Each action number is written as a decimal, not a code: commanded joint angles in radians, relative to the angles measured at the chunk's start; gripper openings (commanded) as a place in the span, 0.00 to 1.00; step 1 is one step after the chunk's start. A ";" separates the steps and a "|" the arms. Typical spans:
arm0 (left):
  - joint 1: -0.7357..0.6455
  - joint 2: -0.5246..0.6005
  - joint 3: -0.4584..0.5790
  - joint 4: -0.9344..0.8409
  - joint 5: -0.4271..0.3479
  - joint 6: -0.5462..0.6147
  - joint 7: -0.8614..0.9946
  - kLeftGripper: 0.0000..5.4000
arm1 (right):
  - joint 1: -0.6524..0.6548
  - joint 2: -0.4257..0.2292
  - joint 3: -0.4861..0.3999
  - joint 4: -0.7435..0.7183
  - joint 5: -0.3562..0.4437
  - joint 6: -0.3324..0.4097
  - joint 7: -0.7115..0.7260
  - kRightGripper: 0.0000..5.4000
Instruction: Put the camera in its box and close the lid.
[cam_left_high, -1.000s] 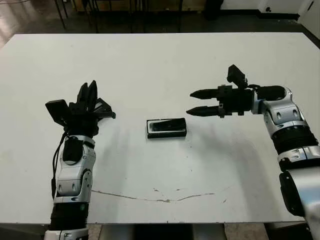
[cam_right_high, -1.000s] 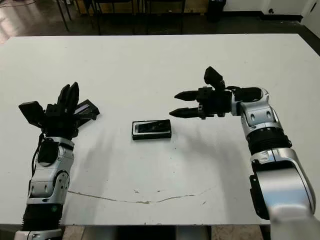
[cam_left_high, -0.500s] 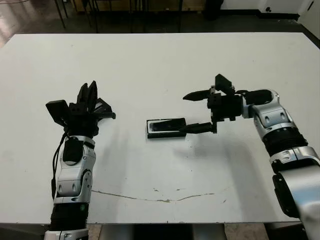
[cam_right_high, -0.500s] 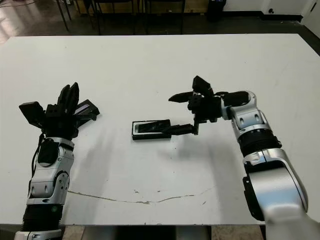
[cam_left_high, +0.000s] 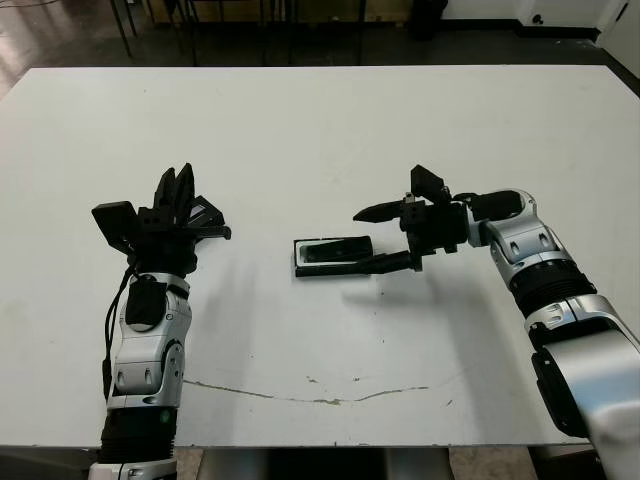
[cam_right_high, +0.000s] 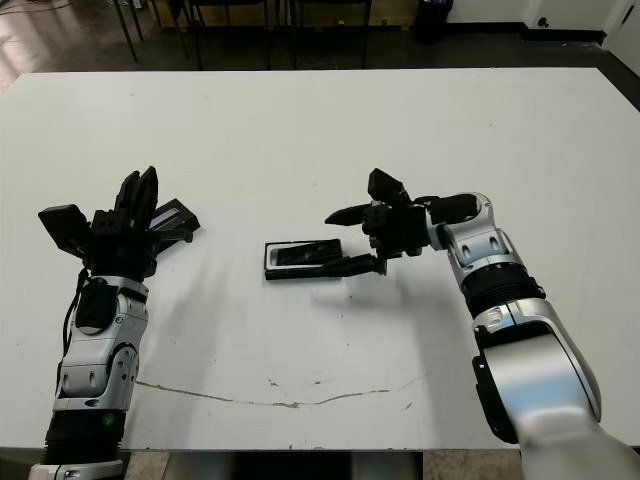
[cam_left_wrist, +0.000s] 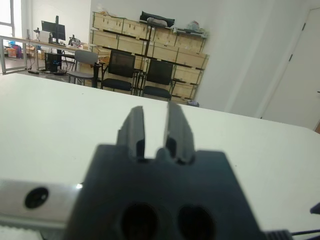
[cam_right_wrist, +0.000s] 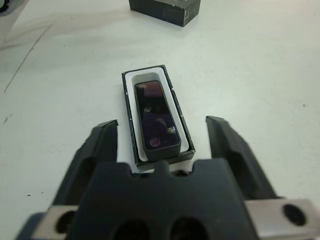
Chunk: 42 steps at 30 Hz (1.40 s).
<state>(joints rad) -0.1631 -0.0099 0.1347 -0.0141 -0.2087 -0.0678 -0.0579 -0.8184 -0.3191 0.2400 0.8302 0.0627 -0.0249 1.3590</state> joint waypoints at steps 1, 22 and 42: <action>0.015 -0.001 0.002 0.014 0.002 0.012 0.006 0.00 | 0.006 0.004 0.004 0.025 -0.014 -0.010 0.001 0.48; 0.013 -0.001 0.004 0.015 -0.001 0.013 0.004 0.00 | -0.008 0.002 0.036 0.060 -0.056 -0.009 0.007 0.00; 0.011 -0.005 0.000 0.012 0.006 0.018 0.013 0.00 | -0.006 0.021 0.013 0.101 -0.041 -0.105 -0.026 0.00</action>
<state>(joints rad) -0.1631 -0.0127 0.1346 -0.0128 -0.2070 -0.0684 -0.0529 -0.8513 -0.3111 0.2507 0.9181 0.0352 -0.1435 1.3440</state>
